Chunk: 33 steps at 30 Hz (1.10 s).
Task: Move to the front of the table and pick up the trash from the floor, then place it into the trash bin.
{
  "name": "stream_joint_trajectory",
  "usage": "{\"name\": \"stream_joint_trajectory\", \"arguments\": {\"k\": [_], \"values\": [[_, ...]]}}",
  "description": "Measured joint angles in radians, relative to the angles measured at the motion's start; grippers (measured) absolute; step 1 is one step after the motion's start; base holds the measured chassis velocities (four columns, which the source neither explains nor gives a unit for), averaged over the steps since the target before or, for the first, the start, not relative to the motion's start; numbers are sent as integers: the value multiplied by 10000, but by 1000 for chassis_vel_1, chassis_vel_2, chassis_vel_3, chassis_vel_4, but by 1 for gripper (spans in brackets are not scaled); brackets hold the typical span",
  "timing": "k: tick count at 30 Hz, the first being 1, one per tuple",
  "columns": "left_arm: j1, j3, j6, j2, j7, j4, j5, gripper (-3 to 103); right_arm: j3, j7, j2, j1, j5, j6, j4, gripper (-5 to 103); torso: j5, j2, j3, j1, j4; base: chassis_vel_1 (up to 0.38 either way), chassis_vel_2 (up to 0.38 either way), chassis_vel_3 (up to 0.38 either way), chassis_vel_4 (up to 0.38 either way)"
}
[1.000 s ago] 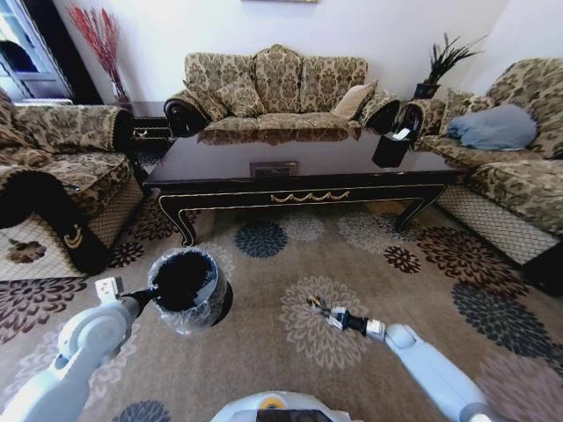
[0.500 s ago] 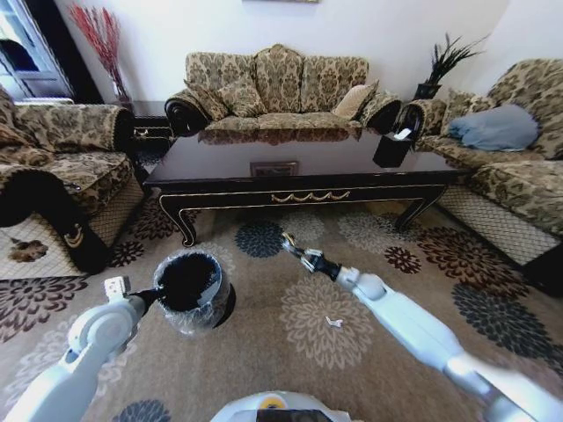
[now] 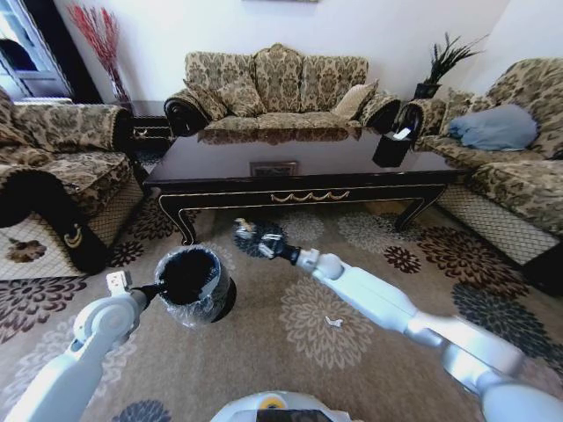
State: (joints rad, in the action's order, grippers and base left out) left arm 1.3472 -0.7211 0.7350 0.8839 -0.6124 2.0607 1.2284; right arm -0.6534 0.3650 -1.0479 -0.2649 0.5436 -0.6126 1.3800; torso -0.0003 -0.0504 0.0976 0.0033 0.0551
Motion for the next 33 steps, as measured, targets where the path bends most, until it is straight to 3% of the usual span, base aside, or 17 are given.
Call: {"name": "stream_joint_trajectory", "arguments": {"k": [13,25,27,29,33], "values": [[-472,12,6,129,-5,-233,30,2,-1588,-20,-1430,766,-29,-14,-197,11,1,0,0,0,2,0,0,0,0],[-937,229,6,259,-3,-351,116,2,-2018,-75,-2020,685,-108,-46,-628,11,2,0,0,-1,1,0,0,0,0],[-921,218,6,189,12,-348,149,2,-2061,-243,-2028,604,-179,-40,-793,23,2,0,0,-1,0,0,0,0,0],[-907,203,6,169,12,-348,157,2,-2034,-249,-1987,587,-180,-36,-793,23,3,1,0,-1,0,0,0,0,0],[-833,181,6,160,15,-344,158,2,-1863,-251,-1712,536,-182,-32,-673,44,3,0,0,-1,0,0,0,0,0]]}}
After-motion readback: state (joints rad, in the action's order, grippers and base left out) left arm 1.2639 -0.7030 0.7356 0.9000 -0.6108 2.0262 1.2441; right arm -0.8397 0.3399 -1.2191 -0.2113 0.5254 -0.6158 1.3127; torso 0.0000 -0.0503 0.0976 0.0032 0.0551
